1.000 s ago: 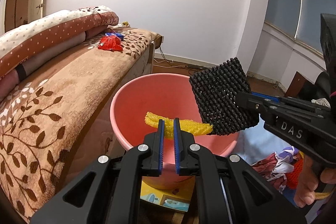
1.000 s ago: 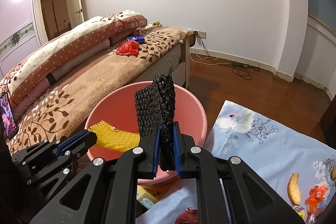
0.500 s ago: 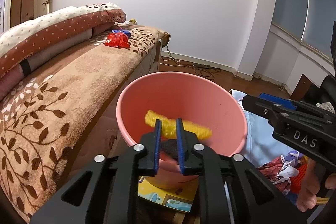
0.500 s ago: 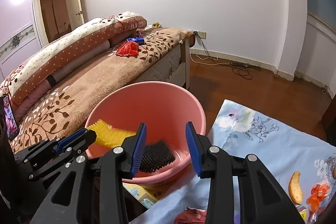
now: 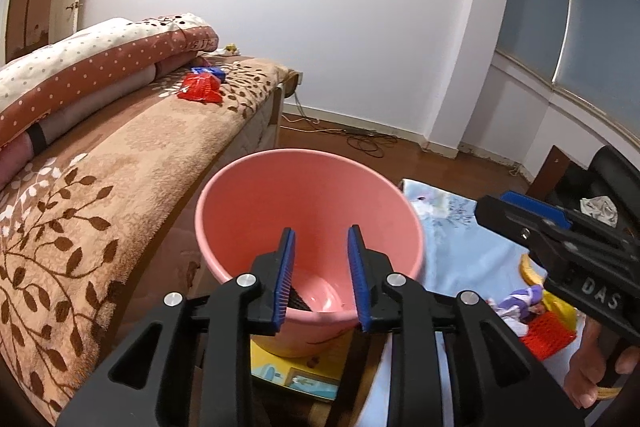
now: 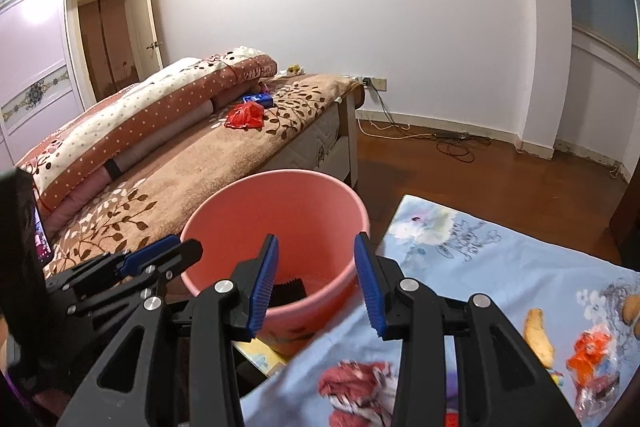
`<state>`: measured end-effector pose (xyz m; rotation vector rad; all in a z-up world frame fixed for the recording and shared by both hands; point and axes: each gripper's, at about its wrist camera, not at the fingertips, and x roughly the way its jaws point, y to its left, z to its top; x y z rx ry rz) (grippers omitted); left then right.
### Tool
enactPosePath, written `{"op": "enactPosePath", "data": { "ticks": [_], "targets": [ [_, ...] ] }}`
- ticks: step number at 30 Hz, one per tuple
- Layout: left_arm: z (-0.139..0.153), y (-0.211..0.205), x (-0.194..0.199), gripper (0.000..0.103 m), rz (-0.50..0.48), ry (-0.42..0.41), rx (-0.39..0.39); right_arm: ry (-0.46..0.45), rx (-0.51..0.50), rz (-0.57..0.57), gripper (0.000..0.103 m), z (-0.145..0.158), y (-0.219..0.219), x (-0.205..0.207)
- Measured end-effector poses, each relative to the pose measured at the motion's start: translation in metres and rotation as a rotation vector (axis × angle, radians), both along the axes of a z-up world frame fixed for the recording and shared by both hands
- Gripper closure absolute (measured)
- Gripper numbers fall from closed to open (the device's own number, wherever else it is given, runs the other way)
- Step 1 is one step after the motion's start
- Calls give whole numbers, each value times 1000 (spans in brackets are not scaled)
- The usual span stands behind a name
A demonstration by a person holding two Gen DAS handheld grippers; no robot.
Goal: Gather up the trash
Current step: 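Move both open grippers back over the trash on the table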
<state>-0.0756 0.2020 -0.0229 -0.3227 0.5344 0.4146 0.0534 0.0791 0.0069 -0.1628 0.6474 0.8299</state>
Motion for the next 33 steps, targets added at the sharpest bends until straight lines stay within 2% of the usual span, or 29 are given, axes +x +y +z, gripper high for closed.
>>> {"op": "enactPosePath", "data": {
  "ticks": [4,8,21,26,33],
  "targets": [
    [4,-11,0,74,-30,-6,-1,-14,8,-15,64,7,-22,-8],
    [9,-23,-2,64,-71,-20,-9,-22,23,-45,58,13,-45,-13],
    [17,-63,2,63,-201,-14,26,-75,32,-231,58,22,-150,-19],
    [11,-81,6,63,-281,9,17,-30,32,-320,57,10,-194,-13],
    [-5,-104,11,63,-402,79,4,39,15,-372,57,-13,-225,-12]
  ]
}}
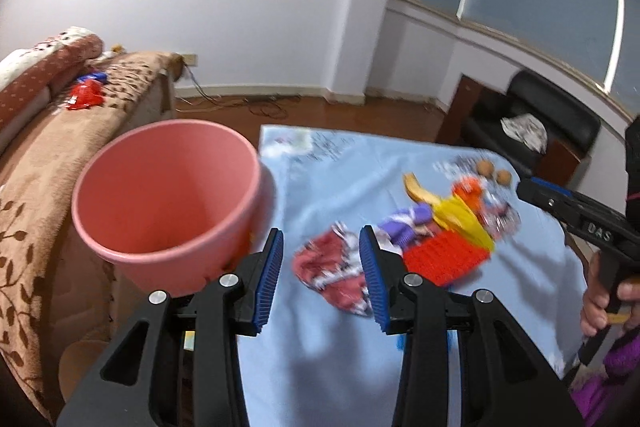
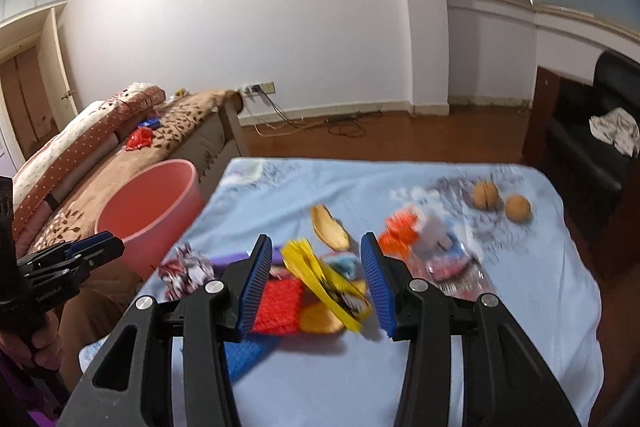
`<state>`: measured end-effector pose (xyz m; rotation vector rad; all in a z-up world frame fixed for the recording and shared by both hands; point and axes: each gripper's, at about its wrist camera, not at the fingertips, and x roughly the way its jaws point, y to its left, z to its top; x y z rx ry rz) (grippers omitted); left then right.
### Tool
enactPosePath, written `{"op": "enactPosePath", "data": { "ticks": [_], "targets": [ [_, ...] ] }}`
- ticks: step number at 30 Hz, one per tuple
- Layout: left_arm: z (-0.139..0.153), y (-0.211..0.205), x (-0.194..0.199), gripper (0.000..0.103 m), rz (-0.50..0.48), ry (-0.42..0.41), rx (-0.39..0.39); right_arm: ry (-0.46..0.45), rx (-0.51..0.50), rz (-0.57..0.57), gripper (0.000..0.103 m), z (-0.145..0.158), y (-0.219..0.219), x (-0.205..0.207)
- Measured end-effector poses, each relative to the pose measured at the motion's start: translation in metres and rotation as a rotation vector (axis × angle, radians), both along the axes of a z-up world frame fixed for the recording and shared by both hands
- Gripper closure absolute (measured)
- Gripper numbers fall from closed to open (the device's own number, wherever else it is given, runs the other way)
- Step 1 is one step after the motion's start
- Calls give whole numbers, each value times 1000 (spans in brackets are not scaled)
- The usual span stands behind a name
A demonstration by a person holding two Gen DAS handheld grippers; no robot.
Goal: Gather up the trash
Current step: 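Move both open grippers back over the trash on the table, then grasp crumpled red-silver foil wrapper with left gripper while right gripper grasps yellow plastic bag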
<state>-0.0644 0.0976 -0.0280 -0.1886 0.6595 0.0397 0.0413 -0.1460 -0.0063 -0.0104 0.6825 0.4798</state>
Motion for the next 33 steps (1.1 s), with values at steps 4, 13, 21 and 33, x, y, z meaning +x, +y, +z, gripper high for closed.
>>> {"op": "enactPosePath", "data": {
  "ticks": [4,13,21,33],
  "targets": [
    [-13,-9,4,63,-59,59,-18,31,-5,2,57,-11,-6,-4],
    [-36,-21,16,63,-88,159,-88,73,-2,0,57,-26,-11,-7],
    [-49,-32,30,63,-59,192,-31,78,3,-3,57,-28,-13,-6],
    [-50,-32,30,89,-53,148,4,95,7,-3,57,-34,-14,-3]
  ]
}}
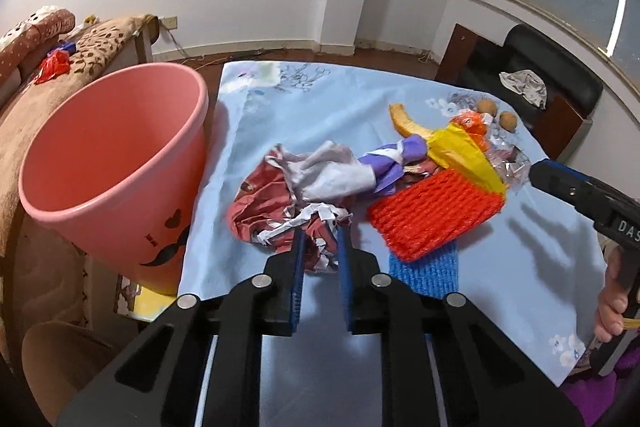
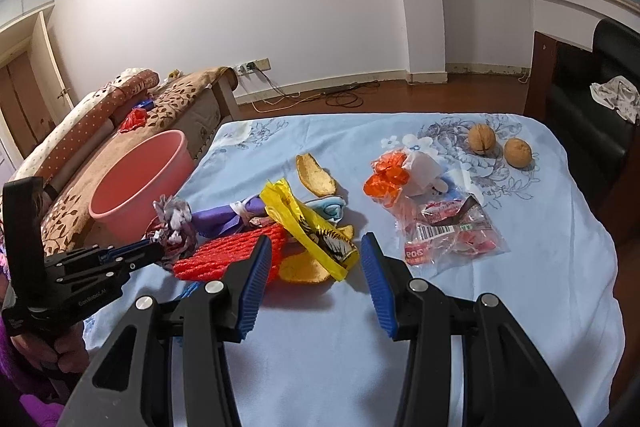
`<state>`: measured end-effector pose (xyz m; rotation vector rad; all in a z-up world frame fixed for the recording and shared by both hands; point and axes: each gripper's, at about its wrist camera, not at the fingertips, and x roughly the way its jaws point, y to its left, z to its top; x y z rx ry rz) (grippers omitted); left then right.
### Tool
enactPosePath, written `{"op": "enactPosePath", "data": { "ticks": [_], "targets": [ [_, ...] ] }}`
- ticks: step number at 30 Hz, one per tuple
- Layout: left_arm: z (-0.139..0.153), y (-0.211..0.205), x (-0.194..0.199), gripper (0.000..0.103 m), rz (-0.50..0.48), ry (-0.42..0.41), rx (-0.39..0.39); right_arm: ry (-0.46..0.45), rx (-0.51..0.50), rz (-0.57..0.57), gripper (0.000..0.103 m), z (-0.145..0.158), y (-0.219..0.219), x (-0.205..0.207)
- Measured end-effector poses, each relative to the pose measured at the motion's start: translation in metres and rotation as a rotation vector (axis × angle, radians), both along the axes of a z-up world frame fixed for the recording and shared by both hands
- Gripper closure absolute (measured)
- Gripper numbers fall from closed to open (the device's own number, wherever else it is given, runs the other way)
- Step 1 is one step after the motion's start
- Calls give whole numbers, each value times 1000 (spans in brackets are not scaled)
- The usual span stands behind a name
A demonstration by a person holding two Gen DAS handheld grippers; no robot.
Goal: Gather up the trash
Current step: 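Grasp crumpled red-silver foil wrapper with left gripper while right gripper grasps yellow plastic bag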
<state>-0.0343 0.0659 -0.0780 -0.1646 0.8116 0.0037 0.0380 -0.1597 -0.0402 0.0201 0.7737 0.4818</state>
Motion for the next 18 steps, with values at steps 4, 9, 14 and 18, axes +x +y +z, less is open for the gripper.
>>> {"op": "enactPosePath", "data": {
  "ticks": [4,9,14,18],
  "targets": [
    [4,0,-2,90,-10,-22,-9,-5,3,26,57,1,3,-3],
    [15,1,-7,90,-15,-65,-32,-10,-4,32,57,1,5,0],
    [21,3,-10,90,-10,-85,-47,7,-18,53,57,-1,13,12],
    [24,5,-10,90,-7,-88,-52,1,-93,101,57,-7,30,23]
  ]
}}
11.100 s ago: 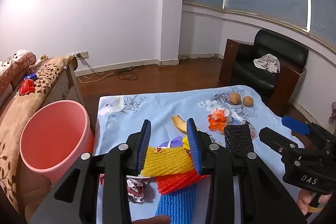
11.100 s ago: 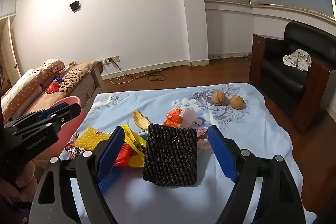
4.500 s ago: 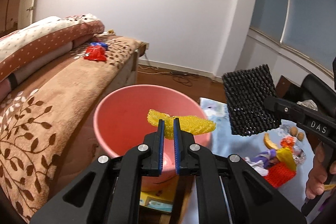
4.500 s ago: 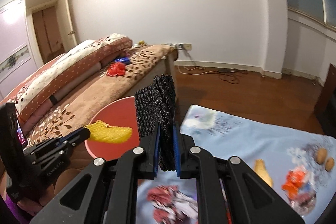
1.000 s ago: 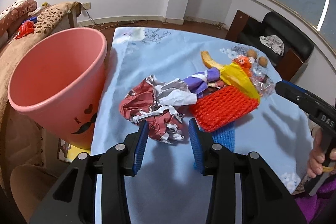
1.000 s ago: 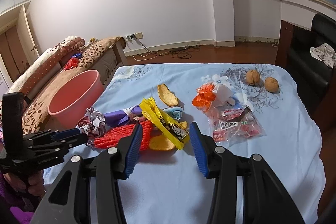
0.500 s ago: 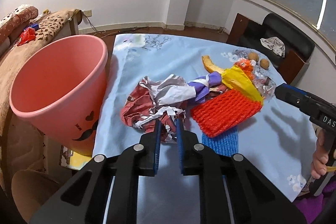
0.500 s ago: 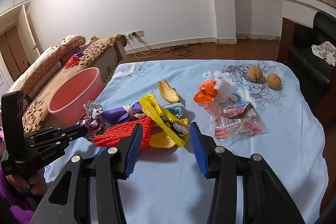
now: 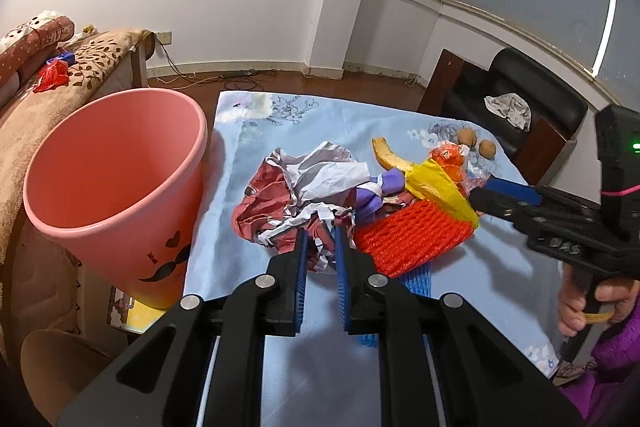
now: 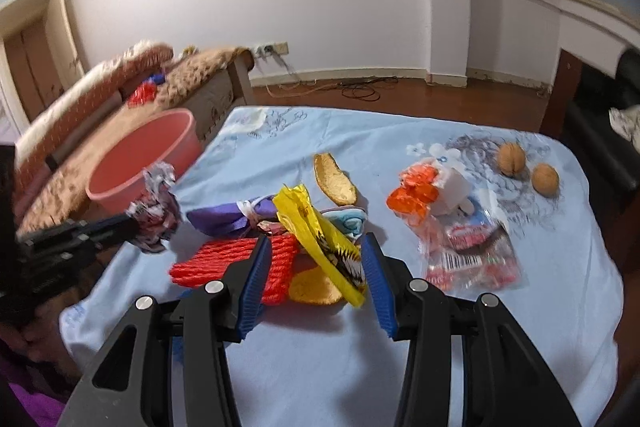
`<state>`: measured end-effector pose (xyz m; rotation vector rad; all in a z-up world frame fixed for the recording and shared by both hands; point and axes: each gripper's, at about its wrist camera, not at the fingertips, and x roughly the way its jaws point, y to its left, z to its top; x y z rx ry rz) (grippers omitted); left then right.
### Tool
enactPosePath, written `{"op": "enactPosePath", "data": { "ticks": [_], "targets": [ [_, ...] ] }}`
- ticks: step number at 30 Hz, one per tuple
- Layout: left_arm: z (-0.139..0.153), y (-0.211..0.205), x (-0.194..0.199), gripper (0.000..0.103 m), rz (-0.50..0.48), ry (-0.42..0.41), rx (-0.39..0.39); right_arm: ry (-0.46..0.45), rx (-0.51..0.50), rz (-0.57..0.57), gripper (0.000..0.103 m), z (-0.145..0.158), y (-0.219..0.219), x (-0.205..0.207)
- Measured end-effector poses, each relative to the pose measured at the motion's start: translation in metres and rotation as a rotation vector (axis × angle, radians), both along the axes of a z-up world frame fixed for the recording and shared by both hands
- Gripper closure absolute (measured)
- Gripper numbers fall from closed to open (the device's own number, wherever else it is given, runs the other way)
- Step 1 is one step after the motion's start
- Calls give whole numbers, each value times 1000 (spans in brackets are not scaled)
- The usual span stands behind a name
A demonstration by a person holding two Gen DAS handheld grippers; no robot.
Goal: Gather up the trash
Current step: 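Grasp crumpled red-silver foil wrapper with left gripper while right gripper grasps yellow plastic bag, then lift both held items over pink bucket and open both grippers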
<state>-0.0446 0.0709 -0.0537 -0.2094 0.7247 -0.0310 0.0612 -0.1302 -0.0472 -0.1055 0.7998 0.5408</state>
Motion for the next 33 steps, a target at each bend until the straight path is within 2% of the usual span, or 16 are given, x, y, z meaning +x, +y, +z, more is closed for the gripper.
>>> {"op": "enactPosePath", "data": {
  "ticks": [6,7,8,9,13,24,33],
  "targets": [
    [3,2,-1,90,3,-8,-2,11,-104,25,57,-16,7,16],
    [3,2,-1,90,3,-9,-3,18,-114,29,62,-19,7,17],
    [3,2,-1,90,2,-9,-5,25,-119,32,73,-22,6,18],
    [3,1,-1,90,1,-9,-7,30,-120,34,79,-23,5,19],
    [4,1,1,90,-5,-12,-9,40,-93,27,94,-25,-2,17],
    [11,7,2,90,15,-40,-21,18,29,-9,95,5,-12,18],
    [26,18,2,90,61,-84,-23,-11,89,47,95,30,18,19]
  ]
}}
